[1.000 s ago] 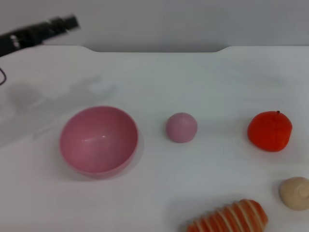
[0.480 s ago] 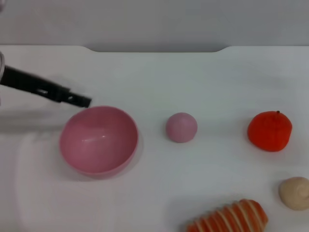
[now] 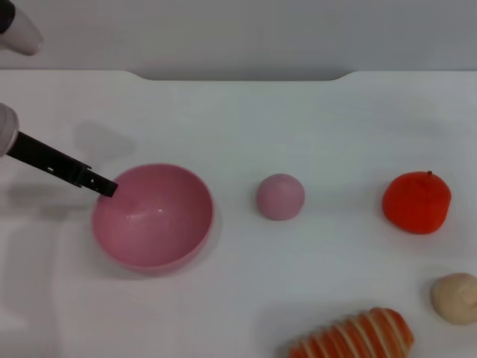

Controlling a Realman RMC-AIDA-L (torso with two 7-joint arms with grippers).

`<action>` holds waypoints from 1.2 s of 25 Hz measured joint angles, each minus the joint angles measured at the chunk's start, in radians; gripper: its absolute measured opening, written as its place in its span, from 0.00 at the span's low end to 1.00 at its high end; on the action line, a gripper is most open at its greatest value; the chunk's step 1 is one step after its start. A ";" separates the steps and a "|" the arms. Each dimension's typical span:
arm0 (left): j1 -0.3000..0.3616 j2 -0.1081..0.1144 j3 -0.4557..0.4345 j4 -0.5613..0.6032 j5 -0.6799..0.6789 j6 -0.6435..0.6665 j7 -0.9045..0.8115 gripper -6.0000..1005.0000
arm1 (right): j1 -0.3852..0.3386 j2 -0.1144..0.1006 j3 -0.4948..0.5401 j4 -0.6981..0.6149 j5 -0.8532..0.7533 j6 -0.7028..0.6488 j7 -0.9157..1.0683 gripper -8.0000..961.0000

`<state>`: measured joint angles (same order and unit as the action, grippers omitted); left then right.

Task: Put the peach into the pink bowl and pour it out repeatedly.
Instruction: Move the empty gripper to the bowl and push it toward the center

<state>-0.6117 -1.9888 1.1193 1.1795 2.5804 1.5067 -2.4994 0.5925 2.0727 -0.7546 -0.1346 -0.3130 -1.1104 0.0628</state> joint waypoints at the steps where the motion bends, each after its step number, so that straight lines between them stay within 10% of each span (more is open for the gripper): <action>1: -0.001 -0.006 -0.004 -0.002 0.004 -0.001 0.002 0.78 | 0.001 0.000 0.000 0.000 0.000 0.000 0.000 0.50; 30: 0.000 -0.060 0.014 -0.107 0.081 -0.145 0.001 0.72 | 0.022 0.000 0.000 0.001 0.000 0.003 0.000 0.50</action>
<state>-0.6117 -2.0485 1.1330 1.0725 2.6618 1.3618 -2.4980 0.6144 2.0725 -0.7546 -0.1335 -0.3129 -1.1075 0.0628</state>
